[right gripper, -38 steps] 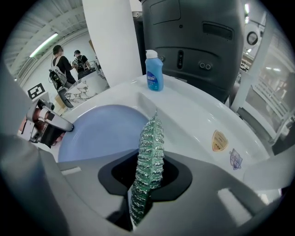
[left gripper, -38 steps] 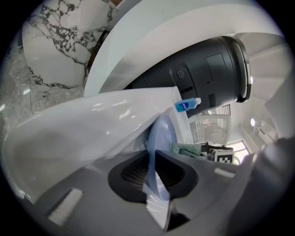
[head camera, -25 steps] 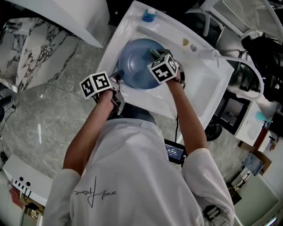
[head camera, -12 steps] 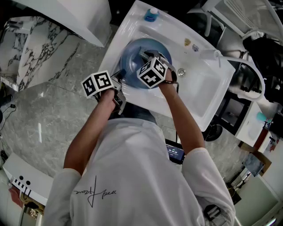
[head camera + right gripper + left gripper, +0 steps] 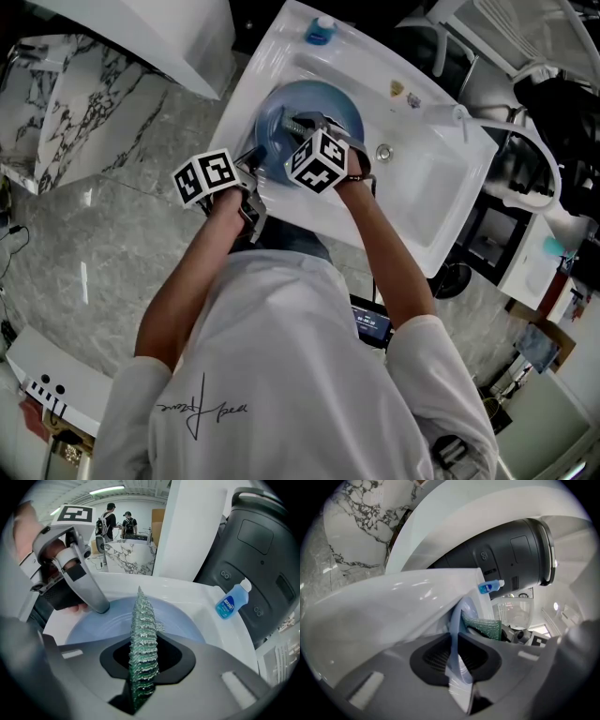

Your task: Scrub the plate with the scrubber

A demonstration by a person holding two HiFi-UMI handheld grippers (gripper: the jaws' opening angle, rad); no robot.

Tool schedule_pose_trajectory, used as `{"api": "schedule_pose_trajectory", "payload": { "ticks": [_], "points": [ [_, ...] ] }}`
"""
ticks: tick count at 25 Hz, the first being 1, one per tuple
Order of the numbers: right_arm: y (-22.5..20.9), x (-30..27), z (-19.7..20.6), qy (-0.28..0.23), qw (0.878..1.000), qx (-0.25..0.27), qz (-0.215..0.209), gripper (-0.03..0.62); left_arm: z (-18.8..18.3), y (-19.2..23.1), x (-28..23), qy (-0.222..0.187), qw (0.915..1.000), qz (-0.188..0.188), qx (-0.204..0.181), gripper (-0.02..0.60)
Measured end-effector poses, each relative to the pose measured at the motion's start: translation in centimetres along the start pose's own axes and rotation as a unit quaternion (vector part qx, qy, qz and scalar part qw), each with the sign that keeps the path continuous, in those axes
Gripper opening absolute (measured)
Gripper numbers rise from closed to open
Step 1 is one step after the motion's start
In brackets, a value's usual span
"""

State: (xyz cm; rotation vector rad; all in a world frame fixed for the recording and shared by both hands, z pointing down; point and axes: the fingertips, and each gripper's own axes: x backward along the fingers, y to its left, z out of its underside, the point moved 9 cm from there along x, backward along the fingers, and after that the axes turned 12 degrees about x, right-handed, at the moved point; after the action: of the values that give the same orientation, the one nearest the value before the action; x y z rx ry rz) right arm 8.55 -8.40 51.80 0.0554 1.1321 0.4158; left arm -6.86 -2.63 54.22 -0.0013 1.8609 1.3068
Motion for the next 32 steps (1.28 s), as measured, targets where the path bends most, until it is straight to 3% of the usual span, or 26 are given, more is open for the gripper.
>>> {"api": "schedule_pose_trajectory", "payload": {
  "ticks": [23,32],
  "points": [
    [4.3,2.8,0.1,-0.045,0.992,0.004,-0.121,0.061,-0.2,0.0,0.0,-0.001,1.0,0.001,0.001,0.1],
    [6.0,4.3,1.9,-0.032,0.992,0.029,-0.122,0.061,-0.2,0.1,0.1,0.002,1.0,0.0,0.0,0.101]
  ]
}}
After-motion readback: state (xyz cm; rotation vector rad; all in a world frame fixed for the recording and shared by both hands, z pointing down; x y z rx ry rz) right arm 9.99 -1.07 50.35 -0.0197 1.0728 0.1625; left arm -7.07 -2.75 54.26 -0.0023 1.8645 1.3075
